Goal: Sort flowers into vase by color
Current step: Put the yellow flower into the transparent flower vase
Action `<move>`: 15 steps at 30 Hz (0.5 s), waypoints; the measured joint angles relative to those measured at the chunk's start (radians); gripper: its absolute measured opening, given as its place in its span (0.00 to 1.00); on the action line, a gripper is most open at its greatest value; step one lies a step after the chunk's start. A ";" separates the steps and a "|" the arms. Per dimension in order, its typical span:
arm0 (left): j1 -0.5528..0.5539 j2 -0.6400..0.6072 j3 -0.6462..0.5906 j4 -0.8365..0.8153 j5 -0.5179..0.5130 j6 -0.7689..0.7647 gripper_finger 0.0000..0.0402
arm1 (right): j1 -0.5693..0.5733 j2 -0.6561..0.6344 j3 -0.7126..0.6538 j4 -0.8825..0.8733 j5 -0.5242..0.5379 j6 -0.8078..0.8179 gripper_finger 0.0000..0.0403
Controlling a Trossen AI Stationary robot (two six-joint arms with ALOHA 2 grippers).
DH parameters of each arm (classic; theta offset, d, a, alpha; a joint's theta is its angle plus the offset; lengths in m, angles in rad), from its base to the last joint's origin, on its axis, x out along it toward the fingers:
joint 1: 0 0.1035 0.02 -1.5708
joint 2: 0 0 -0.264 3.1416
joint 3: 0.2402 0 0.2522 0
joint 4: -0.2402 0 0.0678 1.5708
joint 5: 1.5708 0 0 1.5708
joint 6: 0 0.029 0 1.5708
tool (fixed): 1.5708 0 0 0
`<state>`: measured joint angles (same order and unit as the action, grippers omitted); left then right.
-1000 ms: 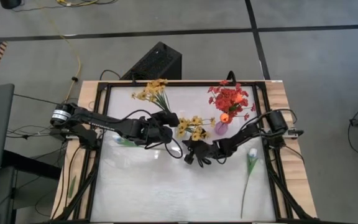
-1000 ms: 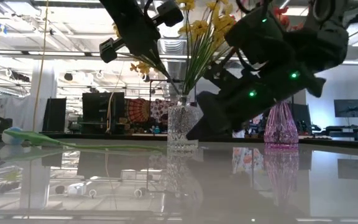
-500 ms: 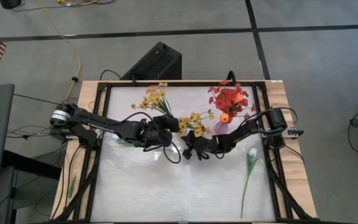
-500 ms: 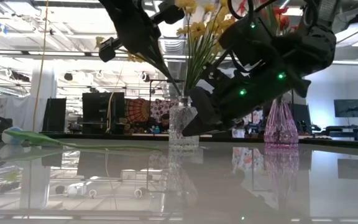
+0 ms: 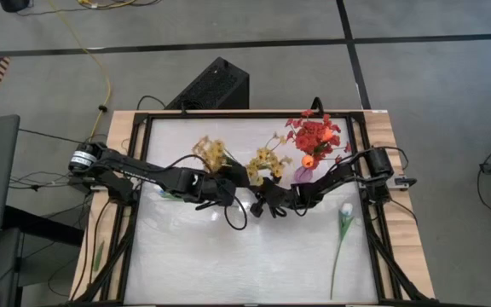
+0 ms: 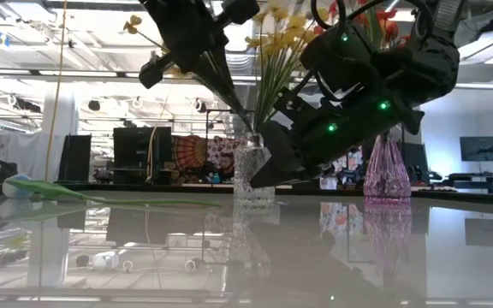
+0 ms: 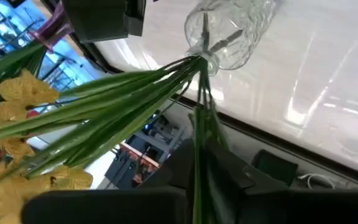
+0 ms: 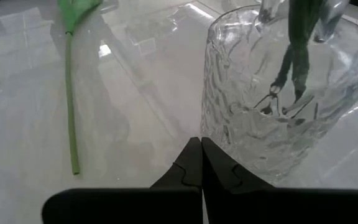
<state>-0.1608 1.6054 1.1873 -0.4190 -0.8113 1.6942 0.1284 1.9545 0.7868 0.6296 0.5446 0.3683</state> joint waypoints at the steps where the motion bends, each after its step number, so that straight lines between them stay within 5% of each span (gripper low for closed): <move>1: 0.000 0.000 0.000 0.002 -0.001 -0.009 0.08 | 0.000 0.000 0.000 0.000 0.000 0.000 0.05; 15: -0.008 0.000 0.027 -0.004 -0.074 -0.091 0.38 | 0.009 0.000 0.000 -0.001 -0.017 -0.027 0.05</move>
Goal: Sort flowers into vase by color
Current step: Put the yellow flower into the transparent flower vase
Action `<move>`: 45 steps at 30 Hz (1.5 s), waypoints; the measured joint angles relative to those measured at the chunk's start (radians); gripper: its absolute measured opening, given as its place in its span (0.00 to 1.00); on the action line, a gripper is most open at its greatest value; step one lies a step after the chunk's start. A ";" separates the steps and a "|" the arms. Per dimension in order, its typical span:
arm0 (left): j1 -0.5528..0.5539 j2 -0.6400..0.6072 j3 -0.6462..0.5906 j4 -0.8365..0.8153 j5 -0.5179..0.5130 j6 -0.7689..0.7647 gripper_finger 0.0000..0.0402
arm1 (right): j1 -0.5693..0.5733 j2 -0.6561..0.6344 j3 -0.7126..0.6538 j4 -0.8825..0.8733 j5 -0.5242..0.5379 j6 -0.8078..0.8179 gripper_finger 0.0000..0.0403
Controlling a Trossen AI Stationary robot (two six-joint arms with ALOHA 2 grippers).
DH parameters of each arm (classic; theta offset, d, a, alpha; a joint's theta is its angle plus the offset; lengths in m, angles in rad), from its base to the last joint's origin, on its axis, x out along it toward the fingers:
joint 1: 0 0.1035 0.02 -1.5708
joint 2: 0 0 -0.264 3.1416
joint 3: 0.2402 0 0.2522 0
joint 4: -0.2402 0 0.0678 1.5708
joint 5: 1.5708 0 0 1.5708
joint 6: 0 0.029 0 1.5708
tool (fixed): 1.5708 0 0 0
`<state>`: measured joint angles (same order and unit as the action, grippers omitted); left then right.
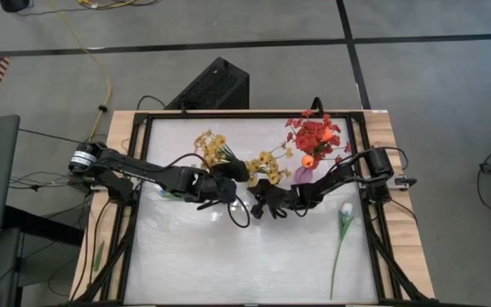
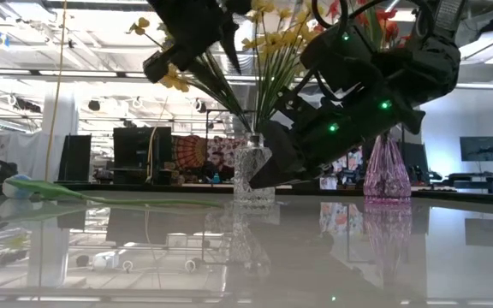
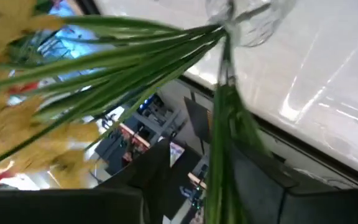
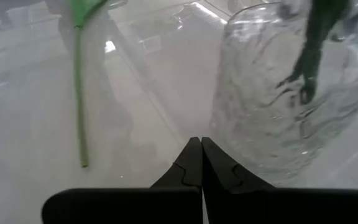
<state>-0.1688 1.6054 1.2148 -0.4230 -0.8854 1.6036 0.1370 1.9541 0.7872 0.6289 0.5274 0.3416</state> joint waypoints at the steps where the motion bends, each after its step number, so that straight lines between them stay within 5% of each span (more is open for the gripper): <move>1: -0.005 0.000 0.012 -0.006 -0.002 -0.004 0.39 | 0.001 0.000 0.000 -0.001 -0.001 -0.001 0.05; 12: -0.089 -0.003 0.122 -0.069 -0.099 -0.146 0.40 | 0.001 0.000 0.000 -0.031 -0.003 -0.003 0.05; 21: -0.090 -0.148 0.162 -0.171 -0.152 -0.538 0.40 | 0.001 0.000 0.000 -0.049 -0.004 -0.002 0.05; 28: 0.056 -0.383 0.136 -0.190 -0.116 -0.977 0.40 | 0.007 0.000 0.000 -0.047 -0.004 0.008 0.05; 34: 0.286 -0.577 0.028 -0.462 -0.075 -1.674 0.40 | 0.017 0.000 0.000 -0.047 -0.004 0.017 0.05; 38: 0.402 -0.684 -0.145 -0.531 0.042 -2.007 0.40 | 0.021 0.000 0.000 -0.046 -0.005 0.018 0.05; 45: 0.446 -0.742 -0.521 -0.124 0.208 -2.103 0.40 | 0.022 0.000 0.000 -0.046 -0.005 0.019 0.05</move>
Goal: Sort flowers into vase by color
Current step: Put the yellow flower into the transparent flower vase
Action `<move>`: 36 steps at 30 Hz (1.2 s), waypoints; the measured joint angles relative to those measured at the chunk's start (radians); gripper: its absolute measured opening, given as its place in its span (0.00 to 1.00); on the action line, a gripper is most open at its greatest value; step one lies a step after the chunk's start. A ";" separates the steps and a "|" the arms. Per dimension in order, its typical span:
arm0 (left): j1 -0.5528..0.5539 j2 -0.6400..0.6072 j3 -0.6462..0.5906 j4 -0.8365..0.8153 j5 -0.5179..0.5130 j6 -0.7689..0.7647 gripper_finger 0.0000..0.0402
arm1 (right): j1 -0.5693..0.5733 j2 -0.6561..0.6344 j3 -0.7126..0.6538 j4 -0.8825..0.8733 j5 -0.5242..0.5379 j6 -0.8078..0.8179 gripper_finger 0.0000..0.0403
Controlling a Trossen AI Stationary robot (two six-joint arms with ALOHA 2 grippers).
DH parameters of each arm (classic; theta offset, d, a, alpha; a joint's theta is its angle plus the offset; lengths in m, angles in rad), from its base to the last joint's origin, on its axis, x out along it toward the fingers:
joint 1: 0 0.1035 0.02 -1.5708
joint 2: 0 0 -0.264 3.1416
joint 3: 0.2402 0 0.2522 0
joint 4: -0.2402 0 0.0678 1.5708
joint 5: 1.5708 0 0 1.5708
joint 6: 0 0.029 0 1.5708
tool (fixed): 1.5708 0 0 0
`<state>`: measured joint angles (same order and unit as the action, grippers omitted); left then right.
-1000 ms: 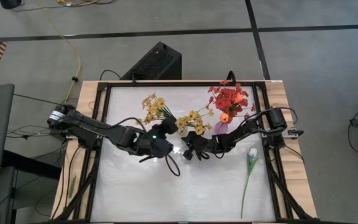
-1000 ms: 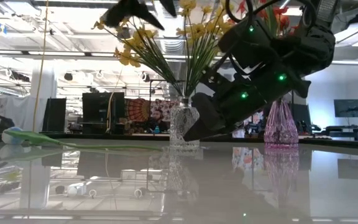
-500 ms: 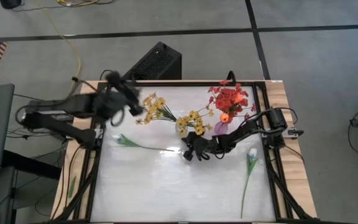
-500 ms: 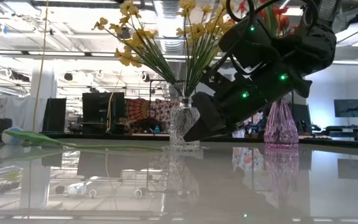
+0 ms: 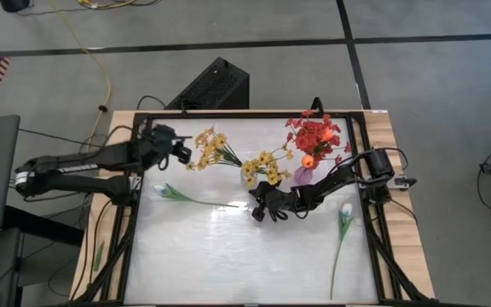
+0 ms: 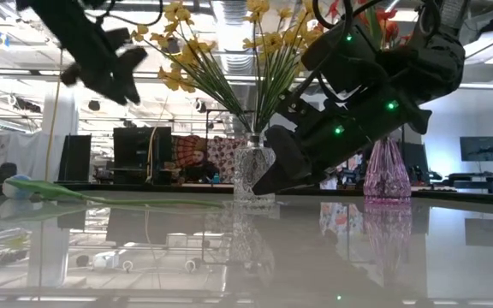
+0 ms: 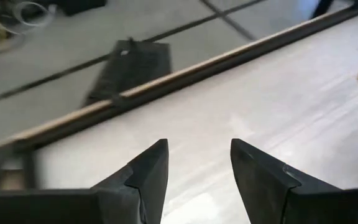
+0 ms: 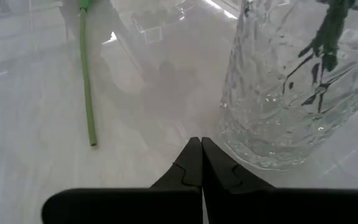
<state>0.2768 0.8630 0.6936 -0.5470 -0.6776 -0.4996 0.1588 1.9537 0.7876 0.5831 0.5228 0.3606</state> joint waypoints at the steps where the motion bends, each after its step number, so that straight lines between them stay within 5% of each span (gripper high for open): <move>1: 0.000 0.006 -0.038 0.073 0.013 -0.002 0.40 | 0.003 0.000 0.000 0.000 0.000 0.003 0.05; 8: 0.000 0.102 -0.161 0.583 0.159 0.025 0.40 | 0.002 0.000 0.000 -0.010 0.000 0.005 0.05; 14: -0.006 0.204 -0.092 0.745 0.258 0.089 0.40 | -0.008 0.000 0.000 -0.011 0.000 0.008 0.05; 25: -0.054 0.338 0.166 0.703 0.280 0.225 0.40 | -0.031 0.000 0.000 -0.027 0.000 0.000 0.05; 36: -0.088 0.499 0.285 0.548 0.218 0.281 0.40 | -0.010 -0.013 0.000 -0.064 0.000 -0.004 0.06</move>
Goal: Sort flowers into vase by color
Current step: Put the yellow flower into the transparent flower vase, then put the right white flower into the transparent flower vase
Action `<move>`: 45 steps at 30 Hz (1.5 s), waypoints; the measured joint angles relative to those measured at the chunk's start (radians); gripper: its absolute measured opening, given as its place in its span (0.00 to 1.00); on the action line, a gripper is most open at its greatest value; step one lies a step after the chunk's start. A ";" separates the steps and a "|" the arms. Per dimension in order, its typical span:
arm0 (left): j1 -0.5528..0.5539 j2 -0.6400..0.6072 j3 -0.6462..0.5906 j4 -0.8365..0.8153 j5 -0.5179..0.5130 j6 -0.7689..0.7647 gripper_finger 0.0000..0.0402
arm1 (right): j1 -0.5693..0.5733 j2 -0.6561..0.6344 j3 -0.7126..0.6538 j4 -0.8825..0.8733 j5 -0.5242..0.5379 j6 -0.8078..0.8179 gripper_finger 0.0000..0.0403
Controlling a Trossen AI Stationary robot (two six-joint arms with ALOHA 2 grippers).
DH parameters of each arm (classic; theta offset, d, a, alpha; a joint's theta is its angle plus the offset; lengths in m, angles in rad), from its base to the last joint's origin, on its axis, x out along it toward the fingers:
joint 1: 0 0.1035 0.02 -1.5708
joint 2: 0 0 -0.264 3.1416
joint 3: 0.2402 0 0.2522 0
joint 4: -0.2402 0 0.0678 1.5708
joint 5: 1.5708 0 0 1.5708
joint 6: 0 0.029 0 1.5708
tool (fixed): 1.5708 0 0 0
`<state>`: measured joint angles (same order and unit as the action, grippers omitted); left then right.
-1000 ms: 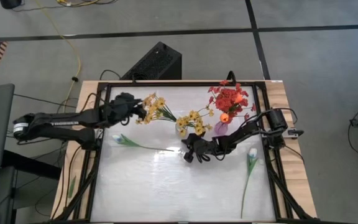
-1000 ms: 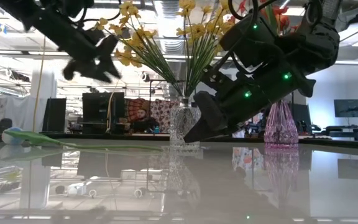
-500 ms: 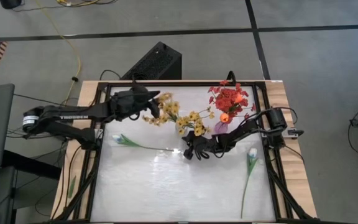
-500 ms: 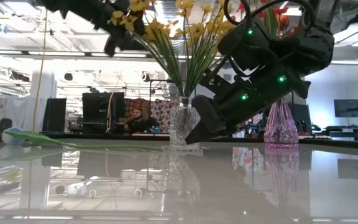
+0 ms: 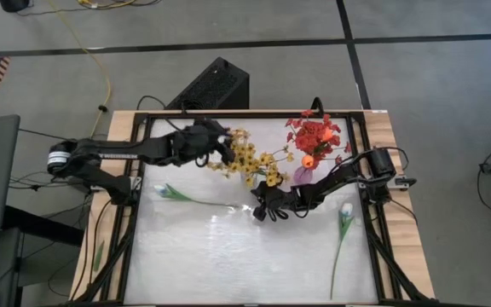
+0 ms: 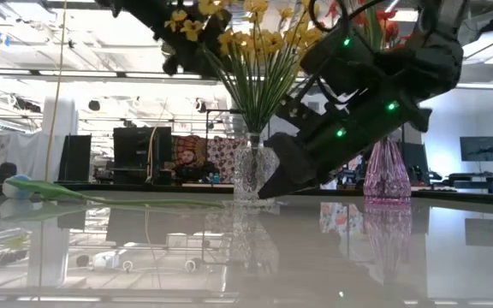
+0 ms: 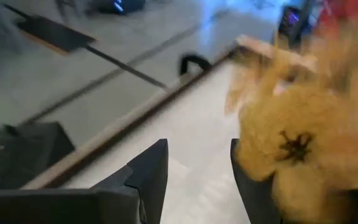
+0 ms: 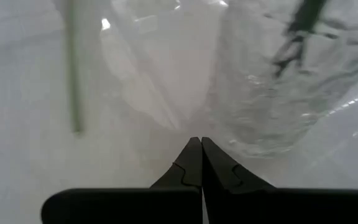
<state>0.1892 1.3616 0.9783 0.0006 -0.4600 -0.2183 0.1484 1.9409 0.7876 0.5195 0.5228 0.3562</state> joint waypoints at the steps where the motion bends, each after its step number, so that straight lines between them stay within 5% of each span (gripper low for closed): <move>1: 0.001 -0.005 0.022 -0.020 -0.023 0.008 0.40 | 0.007 -0.010 0.000 -0.013 0.000 0.000 0.06; 13: 0.003 -0.036 0.329 -0.717 -0.203 0.040 0.40 | 0.119 -0.261 0.000 -0.325 -0.061 0.067 0.06; 19: 0.000 -0.085 0.398 -1.085 -0.385 -0.039 0.40 | 0.290 -0.401 0.000 -0.530 -0.209 0.262 0.06; 25: 0.000 -0.202 0.317 -1.278 -0.466 -0.250 0.40 | 0.497 -0.527 0.000 -0.746 -0.267 0.624 0.06; 29: -0.049 -0.296 0.168 -1.142 -0.386 -0.294 0.40 | 0.621 -0.576 0.000 -0.922 -0.270 0.943 0.06; 34: -0.171 -0.394 -0.087 -0.773 -0.262 -0.253 0.40 | 0.744 -0.599 0.000 -1.136 -0.271 1.358 0.06; 40: -0.377 -0.399 -0.394 0.041 -0.055 -0.107 0.40 | 0.833 -0.599 0.000 -1.323 -0.333 1.676 0.07; 45: -0.502 -0.263 -0.543 0.600 -0.035 0.098 0.40 | 0.835 -0.597 0.000 -1.415 -0.432 1.717 0.09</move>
<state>-0.3123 1.0986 0.4357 0.6008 -0.4950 -0.1199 0.9838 1.3441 0.7876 -0.8952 0.0909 2.0736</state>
